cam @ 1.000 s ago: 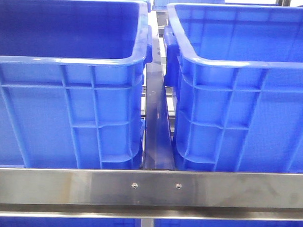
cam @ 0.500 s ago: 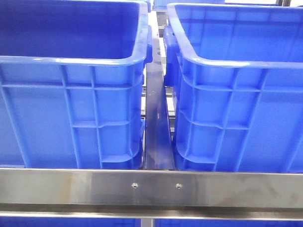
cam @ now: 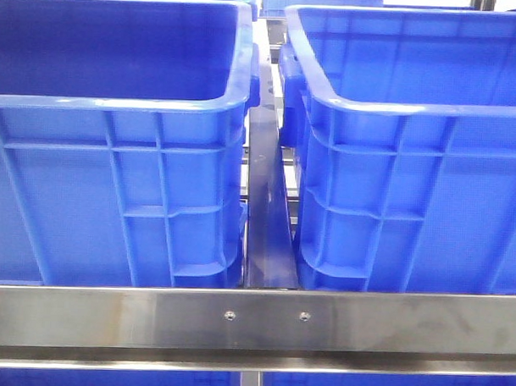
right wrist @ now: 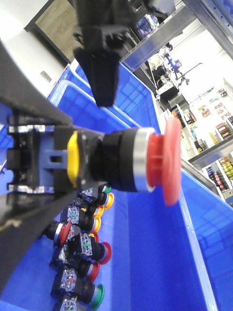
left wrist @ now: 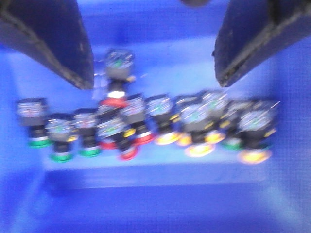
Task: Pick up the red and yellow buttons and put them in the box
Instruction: 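Grasp the red button with the right gripper and open the left gripper, then carry the red button with the right gripper into the empty bin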
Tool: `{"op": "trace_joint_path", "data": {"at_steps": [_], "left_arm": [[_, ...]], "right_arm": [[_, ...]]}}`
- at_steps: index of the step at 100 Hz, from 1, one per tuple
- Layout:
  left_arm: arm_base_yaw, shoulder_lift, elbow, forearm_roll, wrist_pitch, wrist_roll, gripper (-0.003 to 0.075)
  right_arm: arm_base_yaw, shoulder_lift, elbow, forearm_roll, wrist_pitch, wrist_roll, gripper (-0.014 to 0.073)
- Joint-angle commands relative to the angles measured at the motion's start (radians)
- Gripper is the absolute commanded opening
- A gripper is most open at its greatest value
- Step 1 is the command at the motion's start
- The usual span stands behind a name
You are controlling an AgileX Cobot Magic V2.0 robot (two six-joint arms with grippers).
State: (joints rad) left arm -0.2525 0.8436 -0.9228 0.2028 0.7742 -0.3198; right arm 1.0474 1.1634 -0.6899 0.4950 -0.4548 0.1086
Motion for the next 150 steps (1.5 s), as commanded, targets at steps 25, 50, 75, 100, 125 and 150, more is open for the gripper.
{"op": "trace_joint_path", "data": {"at_steps": [25,50,75,100,125,150], "left_arm": [[0.024,-0.242,0.136,0.000,-0.084,-0.014,0.0391],[0.024,-0.296,0.163,0.000,-0.088,-0.031,-0.0016],[0.024,-0.296,0.163,0.002,-0.092,-0.031,-0.0019],[0.024,-0.296,0.163,0.002,-0.092,-0.031,-0.0019],[0.024,-0.296,0.163,0.002,-0.094,-0.031,-0.0019],[0.024,-0.296,0.163,0.002,-0.094,-0.031,-0.0019]], "right_arm": [[-0.001,-0.020,-0.029,-0.018,-0.088,-0.010,-0.0048],[-0.009,-0.020,-0.029,0.041,-0.147,-0.010,-0.0048],[-0.181,-0.026,-0.038,0.115,-0.141,-0.010,-0.0048],[-0.487,-0.024,-0.106,0.092,0.104,-0.013,-0.0048],[-0.757,-0.019,-0.196,-0.062,0.420,-0.047,-0.0048],[-0.947,0.016,-0.241,-0.186,0.620,-0.052,-0.0048]]}}
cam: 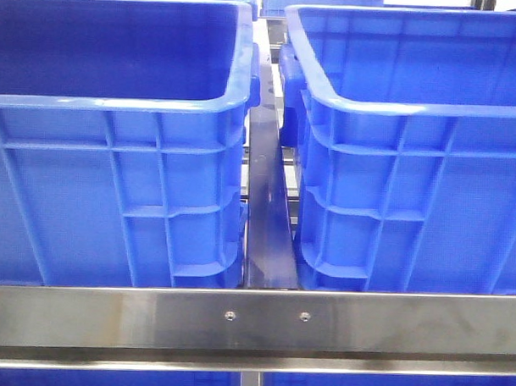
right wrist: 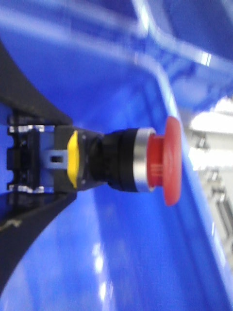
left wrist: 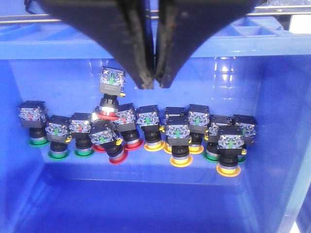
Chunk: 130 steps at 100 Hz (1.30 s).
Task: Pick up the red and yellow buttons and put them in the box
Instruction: 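Carry the red button with the right gripper into the empty bin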
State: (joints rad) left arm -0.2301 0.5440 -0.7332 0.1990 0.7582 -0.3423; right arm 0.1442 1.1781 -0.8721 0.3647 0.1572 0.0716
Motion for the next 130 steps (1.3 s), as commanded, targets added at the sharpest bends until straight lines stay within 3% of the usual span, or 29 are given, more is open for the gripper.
{"op": "trace_joint_path", "data": {"at_steps": [1,29,74,130], "left_arm": [[0.001,0.003,-0.026,0.006,-0.078,-0.008,-0.0019],[0.001,0.003,-0.026,0.006,-0.082,-0.008,-0.0019],[0.001,0.003,-0.026,0.006,-0.099,-0.008,-0.0019],[0.001,0.003,-0.026,0.006,-0.099,-0.008,-0.0019]], "right_arm": [[-0.049,0.008,-0.062,-0.065,0.014,-0.015,-0.0048],[-0.066,0.212,-0.258,-0.194,0.257,-0.028,-0.0048],[-0.066,0.529,-0.559,-0.203,0.510,-0.121,-0.0048],[-0.097,0.663,-0.625,0.001,0.434,-0.005,-0.0046]]}}
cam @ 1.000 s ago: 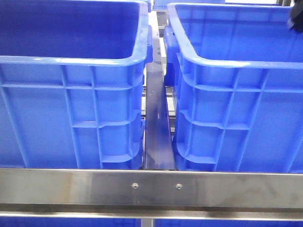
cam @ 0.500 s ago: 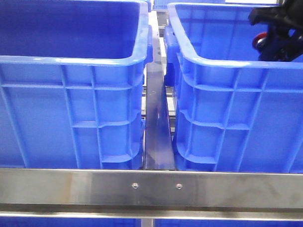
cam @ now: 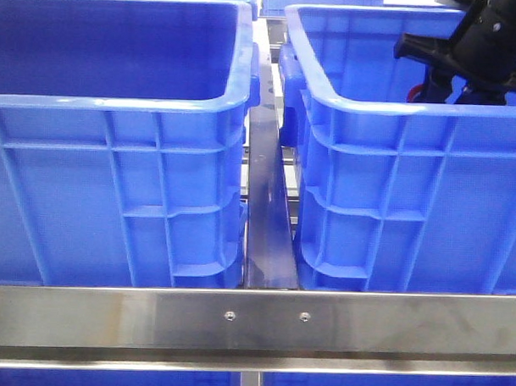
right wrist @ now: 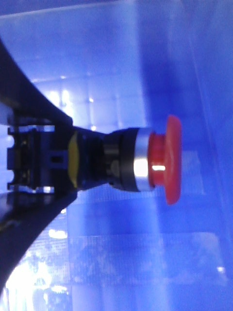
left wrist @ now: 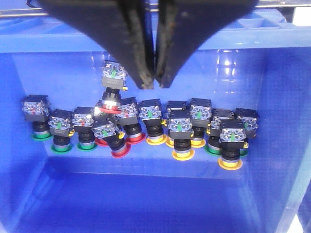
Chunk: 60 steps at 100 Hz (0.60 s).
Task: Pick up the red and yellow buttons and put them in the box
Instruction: 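Carry the red button with the right gripper into the empty bin, then lower the red button to the bin floor and open the right gripper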
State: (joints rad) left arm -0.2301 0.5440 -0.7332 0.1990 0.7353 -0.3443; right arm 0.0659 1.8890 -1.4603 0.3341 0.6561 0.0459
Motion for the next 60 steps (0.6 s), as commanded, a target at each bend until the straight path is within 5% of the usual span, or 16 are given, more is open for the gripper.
{"op": "trace_joint_path", "data": {"at_steps": [1,60], "left_arm": [[0.001,0.003,-0.026,0.006,-0.076,-0.006,-0.0019],[0.001,0.003,-0.026,0.006,-0.101,-0.006,-0.0019]], "right_arm": [[-0.021,-0.047,-0.037,0.031,-0.067,0.025,-0.0046],[-0.055,0.012,-0.037,0.204,-0.114,0.073,-0.0044]]}}
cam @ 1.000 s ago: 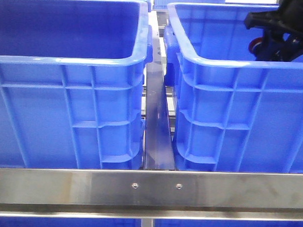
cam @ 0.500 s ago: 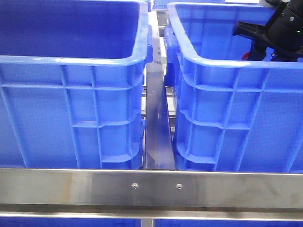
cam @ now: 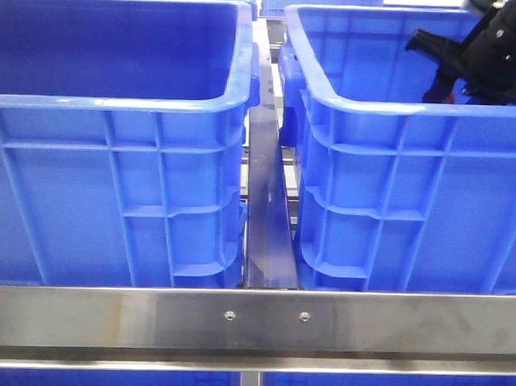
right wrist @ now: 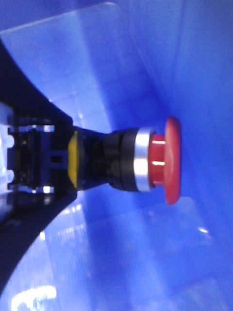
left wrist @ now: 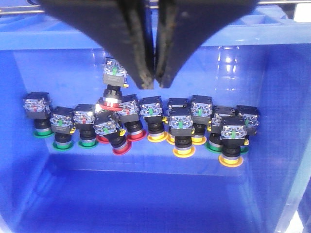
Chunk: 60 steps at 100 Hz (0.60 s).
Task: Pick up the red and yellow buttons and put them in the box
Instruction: 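Lower the red button to the bin floor and open the right gripper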
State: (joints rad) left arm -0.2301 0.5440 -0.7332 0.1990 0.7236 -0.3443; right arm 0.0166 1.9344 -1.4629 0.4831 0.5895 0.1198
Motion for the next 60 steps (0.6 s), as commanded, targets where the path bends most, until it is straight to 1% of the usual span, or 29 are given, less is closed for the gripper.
{"op": "trace_joint_path", "data": {"at_steps": [1,8,18,19,20,24,25,26,28,31,32,33,38,43,52,60], "left_arm": [[0.001,0.003,-0.026,0.006,-0.089,-0.006,-0.0019],[0.001,0.003,-0.026,0.006,-0.089,-0.006,-0.0019],[0.001,0.003,-0.026,0.006,-0.091,-0.006,-0.0019],[0.001,0.003,-0.026,0.006,-0.091,-0.006,-0.0019],[0.001,0.003,-0.026,0.006,-0.091,-0.006,-0.0019],[0.001,0.003,-0.026,0.006,-0.093,-0.006,-0.0019],[0.001,0.003,-0.026,0.006,-0.093,-0.006,-0.0019],[0.001,0.003,-0.026,0.006,-0.093,-0.006,-0.0019],[0.001,0.003,-0.026,0.006,-0.093,-0.006,-0.0019],[0.001,0.003,-0.026,0.006,-0.093,-0.006,-0.0019],[0.001,0.003,-0.026,0.006,-0.093,-0.006,-0.0019],[0.001,0.003,-0.026,0.006,-0.095,-0.006,-0.0019],[0.001,0.003,-0.026,0.006,-0.095,-0.006,-0.0019],[0.001,0.003,-0.026,0.006,-0.095,-0.006,-0.0019],[0.001,0.003,-0.026,0.006,-0.095,-0.006,-0.0019],[0.001,0.003,-0.026,0.006,-0.095,-0.006,-0.0019]], "right_arm": [[-0.006,-0.033,-0.034,0.055,-0.048,-0.001,-0.0043],[-0.006,-0.027,-0.034,0.060,-0.049,-0.001,-0.0023],[-0.006,-0.026,-0.034,0.060,-0.057,-0.001,0.0062],[-0.006,-0.026,-0.034,0.060,-0.057,-0.001,0.0088],[-0.006,-0.026,-0.034,0.060,-0.058,-0.001,0.0088],[-0.006,-0.026,-0.034,0.060,-0.060,-0.001,0.0157],[-0.006,-0.026,-0.034,0.060,-0.060,-0.001,0.0157],[-0.006,-0.026,-0.034,0.060,-0.060,-0.001,0.0190],[-0.006,-0.026,-0.034,0.060,-0.060,-0.001,0.0213],[-0.006,-0.026,-0.034,0.060,-0.060,-0.001,0.0274],[-0.006,-0.026,-0.034,0.060,-0.060,-0.001,0.0274],[-0.006,-0.026,-0.034,0.060,-0.060,-0.001,0.0312],[-0.006,-0.026,-0.034,0.060,-0.060,-0.001,0.0388],[-0.006,-0.026,-0.034,0.060,-0.058,-0.001,0.0483],[-0.006,-0.026,-0.034,0.060,-0.052,-0.001,0.0601],[-0.006,-0.026,-0.034,0.059,-0.044,-0.001,0.0648]]}}
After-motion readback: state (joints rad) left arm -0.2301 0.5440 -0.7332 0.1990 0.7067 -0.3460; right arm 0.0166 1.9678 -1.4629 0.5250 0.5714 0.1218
